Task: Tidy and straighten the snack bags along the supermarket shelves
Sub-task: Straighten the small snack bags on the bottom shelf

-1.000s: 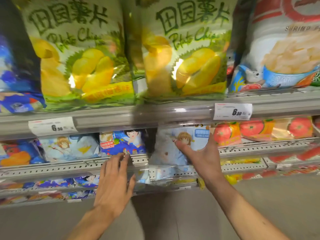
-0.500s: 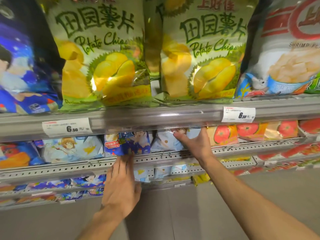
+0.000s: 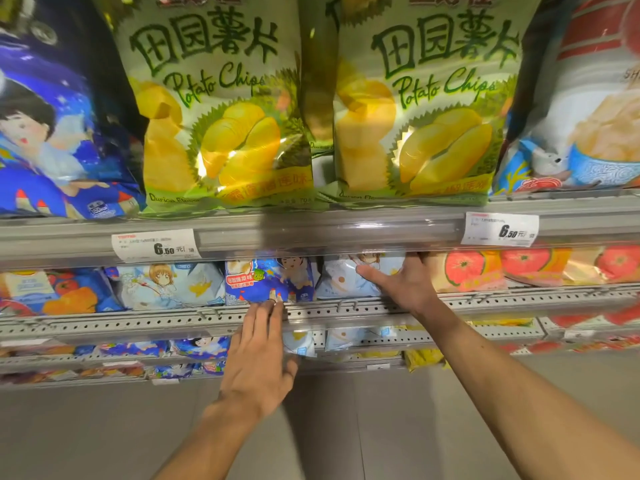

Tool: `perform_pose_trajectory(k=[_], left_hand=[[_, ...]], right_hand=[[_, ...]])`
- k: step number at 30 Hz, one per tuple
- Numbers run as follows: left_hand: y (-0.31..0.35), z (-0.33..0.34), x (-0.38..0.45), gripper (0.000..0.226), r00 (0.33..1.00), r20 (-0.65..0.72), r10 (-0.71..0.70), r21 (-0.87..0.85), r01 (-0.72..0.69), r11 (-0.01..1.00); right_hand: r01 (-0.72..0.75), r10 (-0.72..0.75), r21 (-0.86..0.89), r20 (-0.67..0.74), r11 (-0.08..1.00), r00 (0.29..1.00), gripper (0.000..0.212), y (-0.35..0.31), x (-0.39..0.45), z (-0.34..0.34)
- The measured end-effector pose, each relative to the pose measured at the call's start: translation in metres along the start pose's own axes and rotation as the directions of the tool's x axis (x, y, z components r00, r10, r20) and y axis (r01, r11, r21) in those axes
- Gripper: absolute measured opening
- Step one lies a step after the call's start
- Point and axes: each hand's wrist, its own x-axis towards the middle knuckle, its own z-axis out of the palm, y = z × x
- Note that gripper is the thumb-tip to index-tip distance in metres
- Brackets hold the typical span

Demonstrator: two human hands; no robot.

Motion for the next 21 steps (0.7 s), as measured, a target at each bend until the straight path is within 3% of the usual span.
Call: perform_pose_trajectory(k=[3, 6, 8, 16, 19, 21], left_hand=[[0.000, -0.001, 0.001, 0.092, 1.000, 0.015, -0.005, -0.007, 0.005, 1.000], [-0.001, -0.001, 0.002, 0.094, 1.000, 0.011, 0.003, -0.029, -0.003, 1.000], [-0.004, -0.001, 0.004, 0.094, 1.000, 0.005, 0.016, -0.064, -0.016, 0.998], [-0.028, -0.001, -0.002, 0.085, 0.983, -0.087, 0.160, -0.272, -0.178, 0.946], [-0.048, -0.006, -0.009, 0.079, 0.967, -0.180, 0.178, -0.351, -0.232, 0.907], [-0.070, -0.012, -0.013, 0.068, 0.954, -0.289, 0.084, -0.415, -0.203, 0.887]], right_hand=[[-0.022, 0.022, -0.016, -0.013, 1.000, 1.000, 0.069, 0.002, -0.007, 0.001], [-0.012, 0.013, 0.054, -0.004, 0.998, 1.000, 0.097, 0.005, -0.012, 0.003], [0.027, -0.023, 0.109, -0.041, 0.994, 0.999, 0.104, 0.004, -0.017, 0.004], [0.149, -0.110, 0.106, -0.307, 0.983, 0.945, 0.056, 0.006, -0.059, 0.023], [0.189, -0.158, 0.020, -0.471, 0.982, 0.868, 0.055, -0.002, -0.084, 0.042], [0.259, -0.240, -0.043, -0.550, 0.965, 0.800, 0.048, -0.016, -0.100, 0.060]])
